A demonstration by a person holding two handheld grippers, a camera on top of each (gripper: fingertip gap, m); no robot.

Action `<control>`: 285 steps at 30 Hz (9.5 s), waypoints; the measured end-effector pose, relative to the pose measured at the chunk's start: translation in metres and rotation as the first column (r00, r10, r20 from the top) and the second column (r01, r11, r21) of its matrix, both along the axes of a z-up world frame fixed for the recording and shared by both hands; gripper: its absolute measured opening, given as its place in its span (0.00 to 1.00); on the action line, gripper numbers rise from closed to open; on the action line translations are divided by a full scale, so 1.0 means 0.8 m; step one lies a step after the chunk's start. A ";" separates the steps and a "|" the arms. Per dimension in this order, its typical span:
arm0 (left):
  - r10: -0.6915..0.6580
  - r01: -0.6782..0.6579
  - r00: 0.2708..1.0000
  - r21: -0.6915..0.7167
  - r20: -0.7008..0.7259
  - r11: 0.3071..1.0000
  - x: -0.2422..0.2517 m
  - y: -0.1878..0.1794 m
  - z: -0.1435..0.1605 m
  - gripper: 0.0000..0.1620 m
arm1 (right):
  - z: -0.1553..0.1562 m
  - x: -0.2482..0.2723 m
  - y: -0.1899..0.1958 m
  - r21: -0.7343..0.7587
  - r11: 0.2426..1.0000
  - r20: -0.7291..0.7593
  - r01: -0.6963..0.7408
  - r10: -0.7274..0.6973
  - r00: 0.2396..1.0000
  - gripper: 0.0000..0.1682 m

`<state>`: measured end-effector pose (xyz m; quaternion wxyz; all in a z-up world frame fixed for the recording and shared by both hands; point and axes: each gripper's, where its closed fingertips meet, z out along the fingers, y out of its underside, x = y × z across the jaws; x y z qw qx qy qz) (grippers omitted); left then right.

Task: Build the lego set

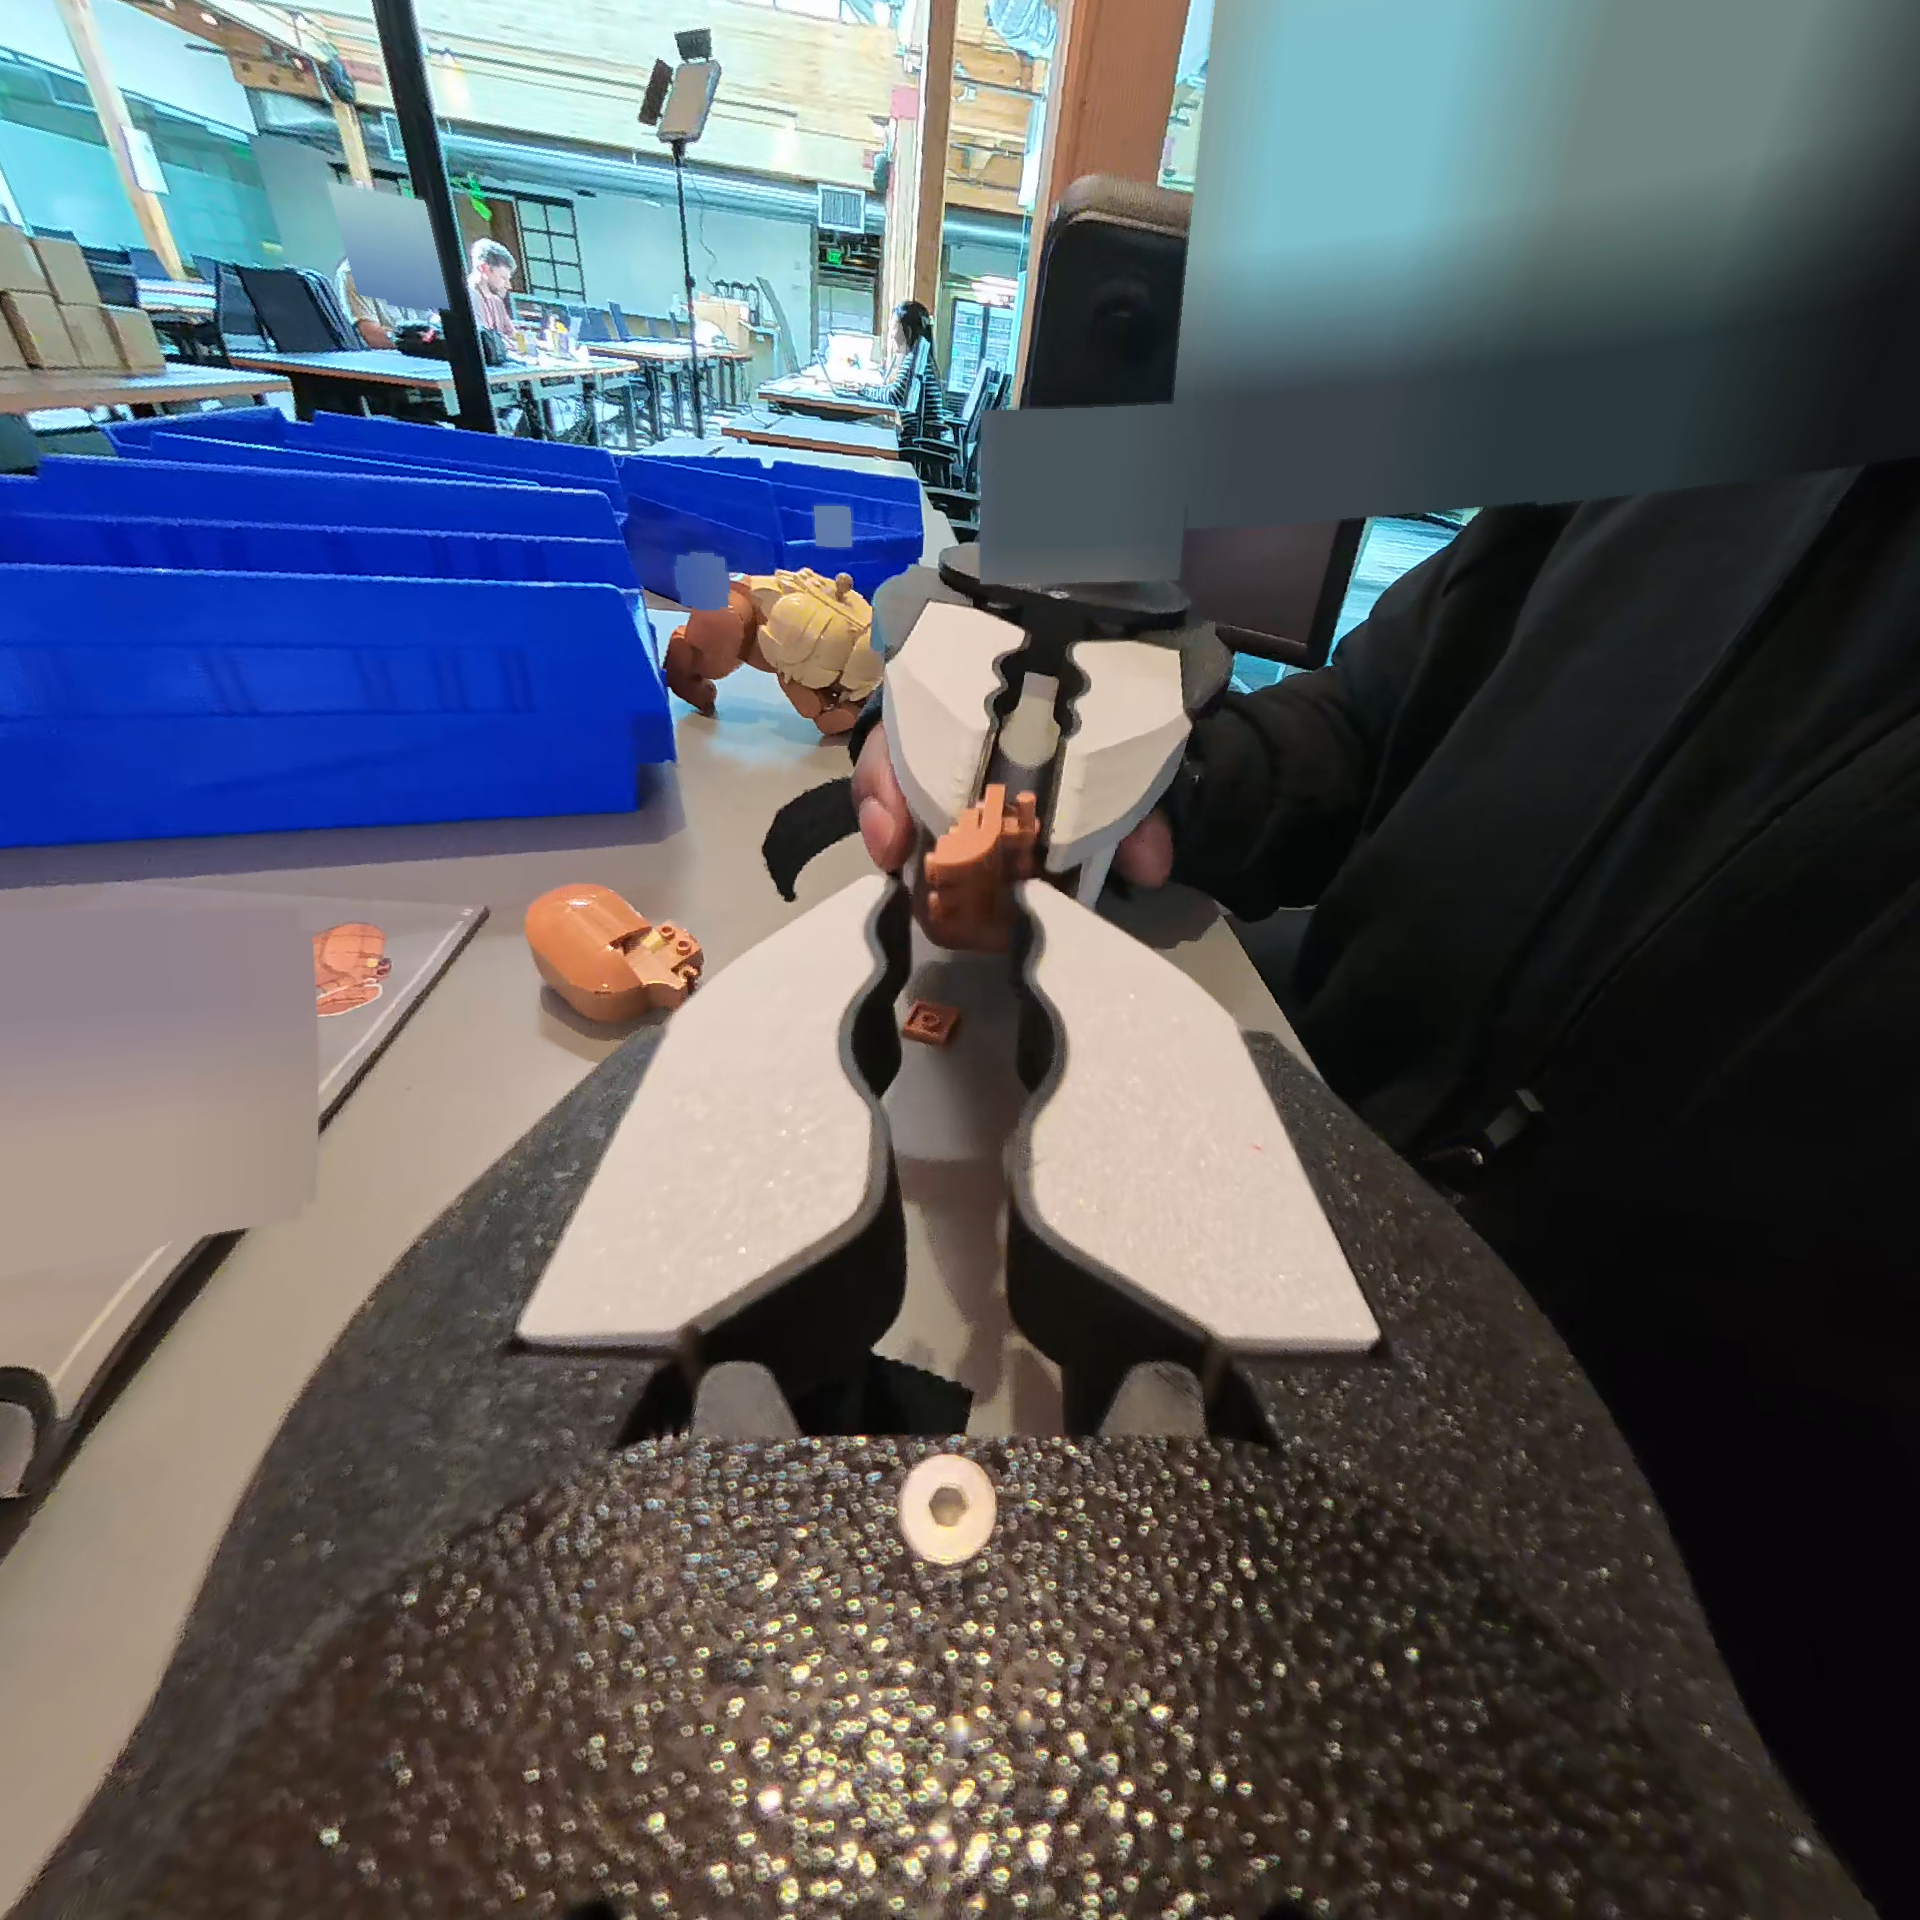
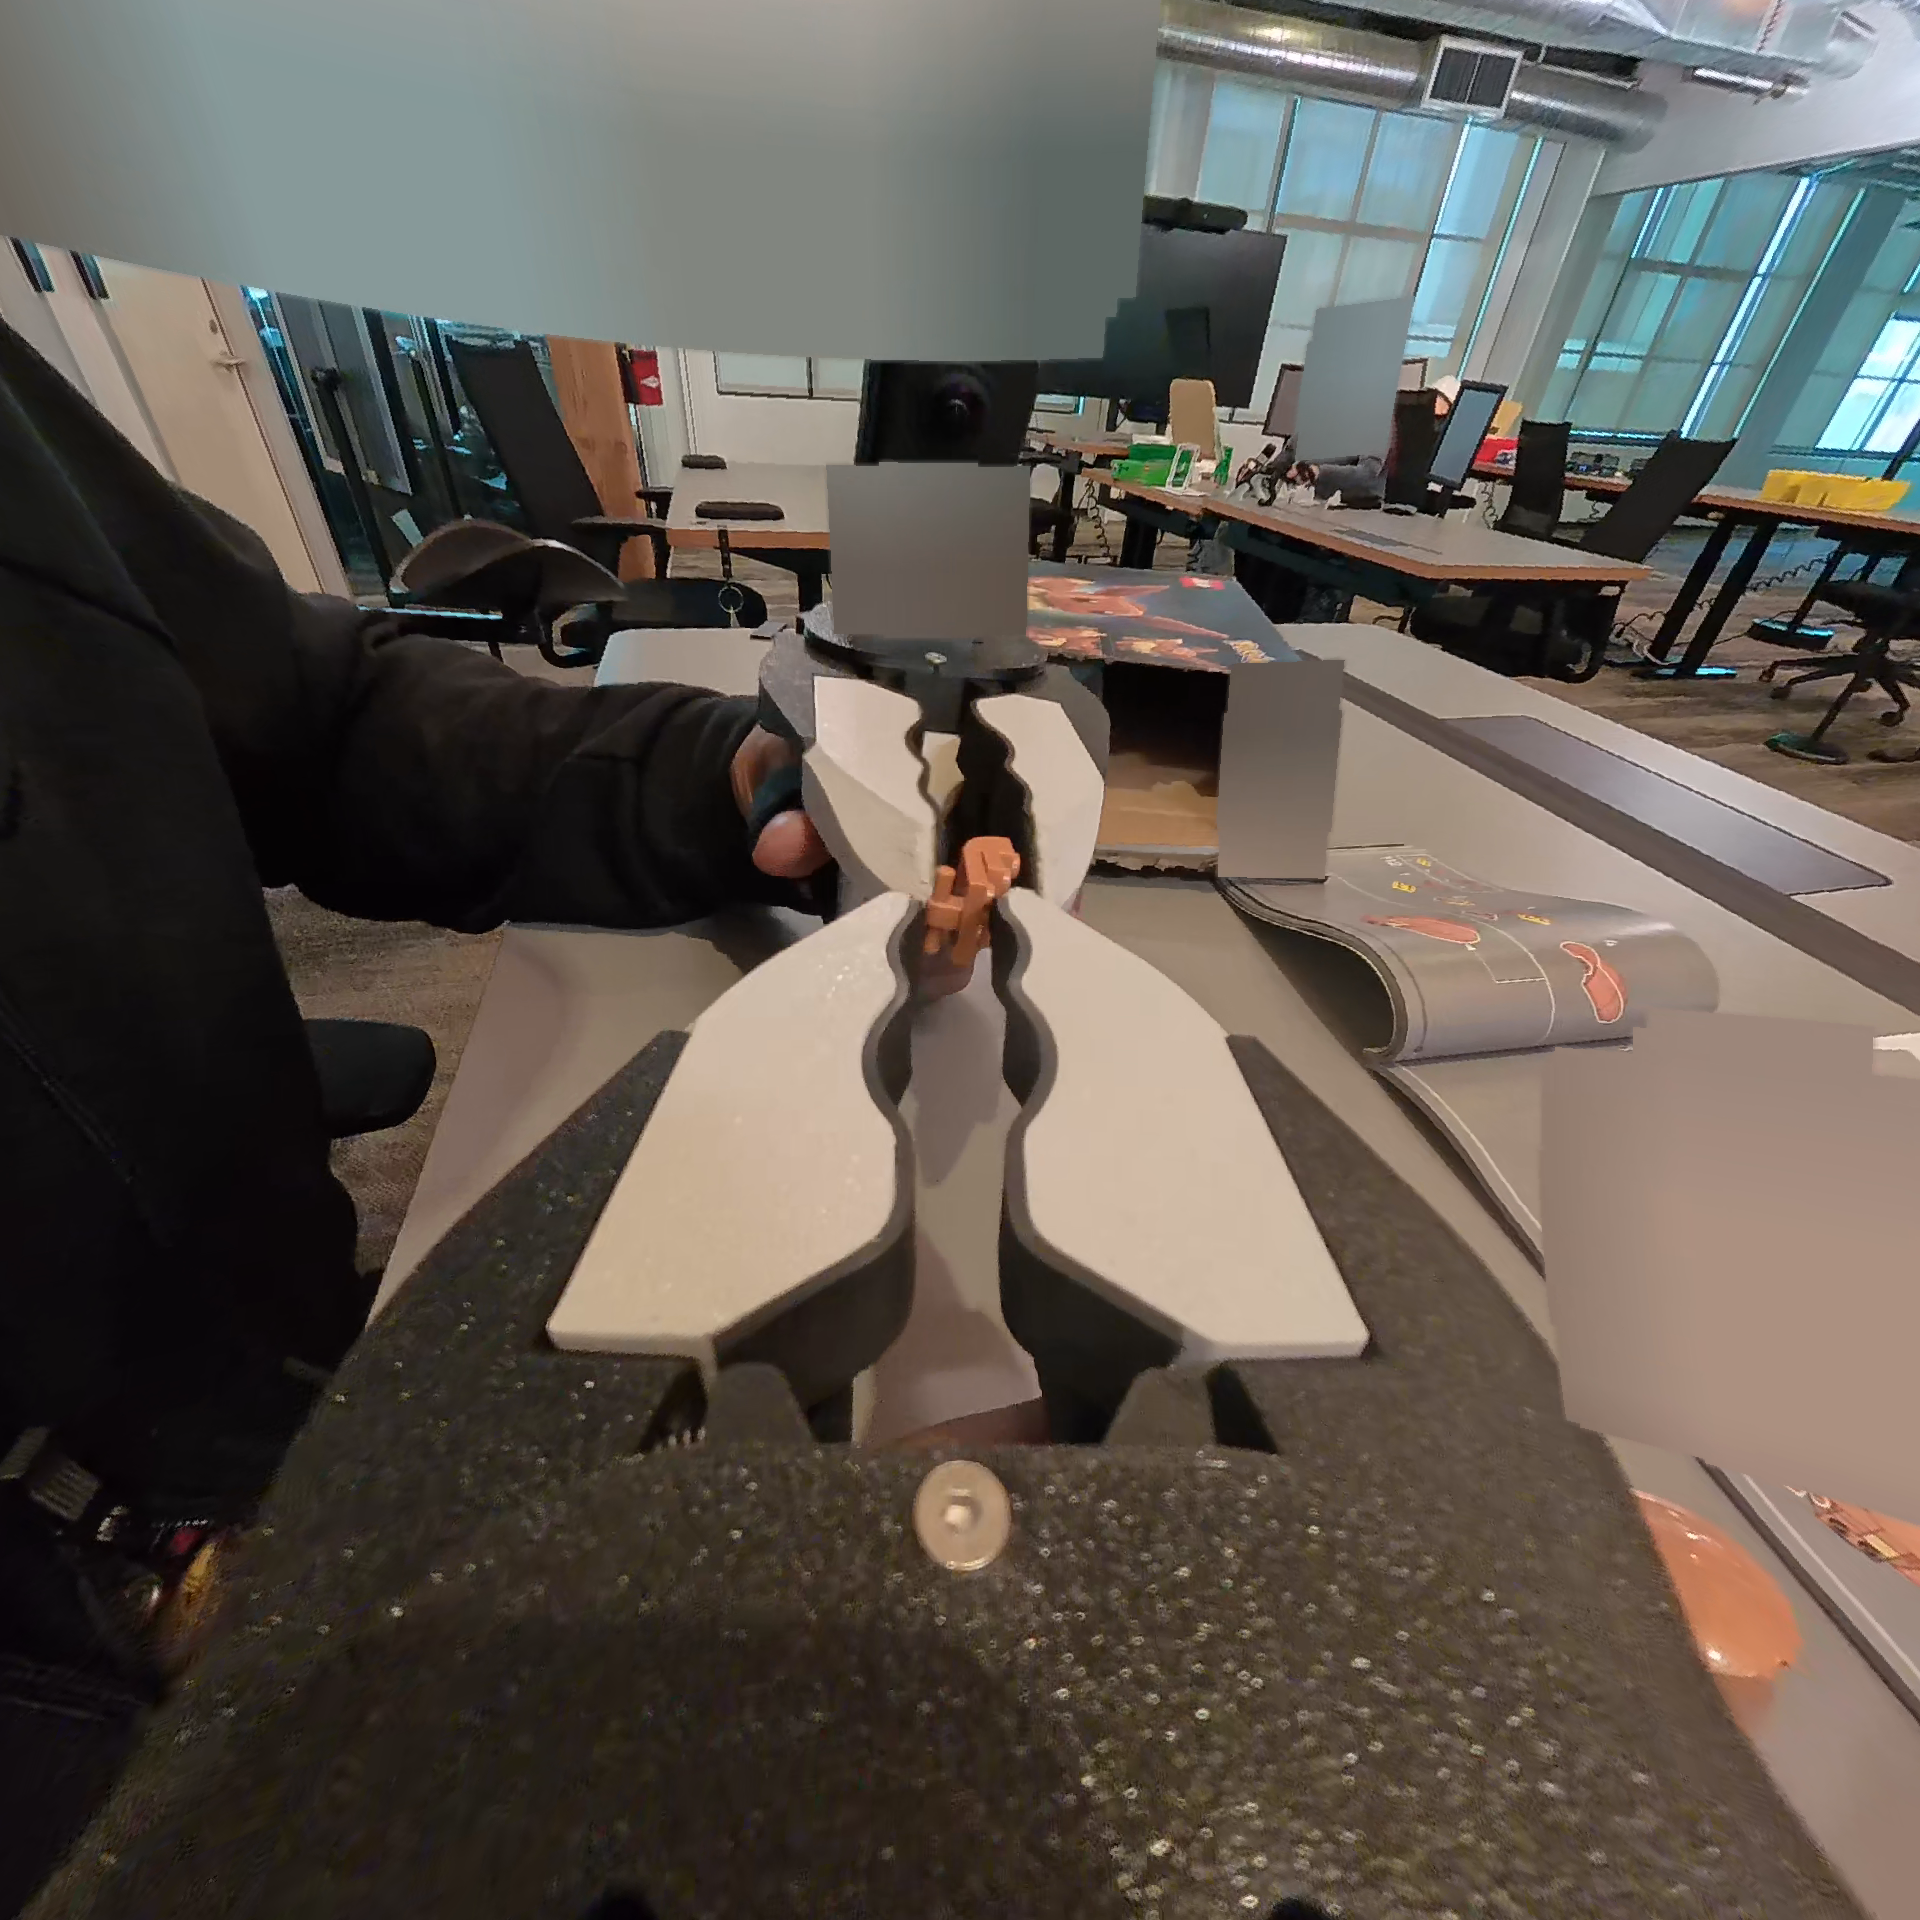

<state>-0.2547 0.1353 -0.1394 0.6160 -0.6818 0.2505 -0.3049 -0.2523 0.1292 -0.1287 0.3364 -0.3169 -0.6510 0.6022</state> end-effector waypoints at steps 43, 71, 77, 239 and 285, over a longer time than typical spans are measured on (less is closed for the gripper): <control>-0.060 0.066 0.986 0.035 -0.155 0.997 0.017 -0.011 -0.005 0.07 | -0.003 0.005 -0.017 0.097 0.995 -0.029 -0.024 0.027 0.999 0.10; -0.036 0.045 0.974 0.033 -0.222 0.998 0.011 -0.011 -0.011 0.07 | -0.011 0.004 -0.013 0.147 0.989 -0.004 0.011 -0.010 1.000 0.07; -0.036 0.045 0.978 0.040 -0.203 0.998 0.012 -0.010 -0.007 0.07 | -0.007 0.005 -0.013 0.174 0.984 -0.045 0.025 -0.017 0.999 0.07; 0.128 -0.192 0.960 -0.256 -0.249 0.947 -0.007 0.058 -0.072 0.12 | -0.145 0.060 0.153 0.530 0.832 0.491 -0.164 -0.144 0.859 0.09; 0.128 -0.200 0.948 -0.235 -0.290 0.951 -0.008 0.044 -0.074 0.12 | -0.119 0.112 0.179 0.608 0.711 0.689 -0.355 -0.249 0.681 0.23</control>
